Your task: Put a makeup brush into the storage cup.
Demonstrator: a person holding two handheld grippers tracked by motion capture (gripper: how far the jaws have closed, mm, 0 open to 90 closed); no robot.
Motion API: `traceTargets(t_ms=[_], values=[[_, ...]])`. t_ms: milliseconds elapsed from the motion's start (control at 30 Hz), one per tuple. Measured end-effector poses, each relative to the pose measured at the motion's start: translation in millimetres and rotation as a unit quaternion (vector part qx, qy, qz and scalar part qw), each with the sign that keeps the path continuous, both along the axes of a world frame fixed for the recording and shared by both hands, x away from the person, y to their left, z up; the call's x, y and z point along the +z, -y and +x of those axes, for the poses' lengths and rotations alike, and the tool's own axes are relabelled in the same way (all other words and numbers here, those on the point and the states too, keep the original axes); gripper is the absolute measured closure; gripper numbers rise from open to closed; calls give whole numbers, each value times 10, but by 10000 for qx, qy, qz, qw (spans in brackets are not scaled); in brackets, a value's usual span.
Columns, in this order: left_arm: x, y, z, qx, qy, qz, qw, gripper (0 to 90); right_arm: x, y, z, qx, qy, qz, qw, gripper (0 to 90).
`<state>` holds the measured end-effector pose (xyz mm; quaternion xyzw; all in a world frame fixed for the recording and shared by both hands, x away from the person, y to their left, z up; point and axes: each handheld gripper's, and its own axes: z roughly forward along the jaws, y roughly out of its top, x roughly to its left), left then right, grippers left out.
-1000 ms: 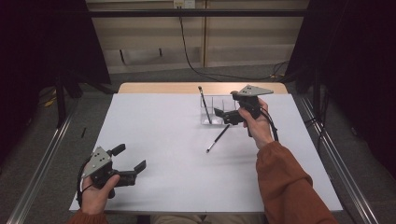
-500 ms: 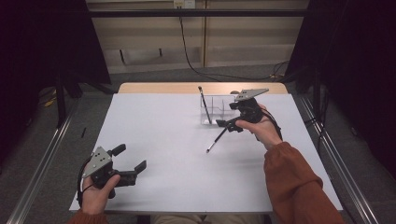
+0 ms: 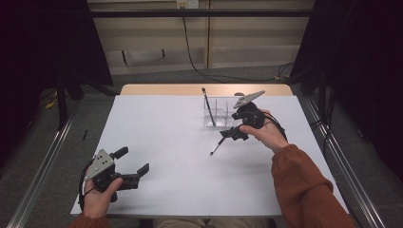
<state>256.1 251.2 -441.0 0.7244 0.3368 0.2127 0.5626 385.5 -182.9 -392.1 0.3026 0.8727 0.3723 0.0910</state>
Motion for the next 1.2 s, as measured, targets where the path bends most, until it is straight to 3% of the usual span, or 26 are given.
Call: traceTargets(t_ms=[233, 467, 567, 633, 767, 933, 1200], values=[[-2, 2, 2, -3, -6, 29, 10000, 21, -64, -58, 53, 357, -375, -315, 9982, 118], [-5, 2, 6, -22, -17, 23, 10000, 20, -79, -98, 131, 508, -605, -622, 9949, 127], [-3, 2, 4, -16, -9, 31, 10000, 21, -105, -135, 162, 650, -731, -774, 9922, 127], [-3, 1, 4, -4, -4, 9, 10000, 20, -127, -178, 178, 785, -750, -970, 9893, 118], [-2, 2, 2, -5, 0, 20, 10000, 20, -165, -236, 207, 1049, -958, -1114, 9836, 84], [-4, 0, 6, -24, 3, 30, 10000, 21, -186, -314, 238, 1310, -1018, -1349, 9769, 114], [-2, 11, -1, -39, 4, 28, 10000, 20, -279, -415, 296, 1534, -1118, -1575, 9691, 142]])
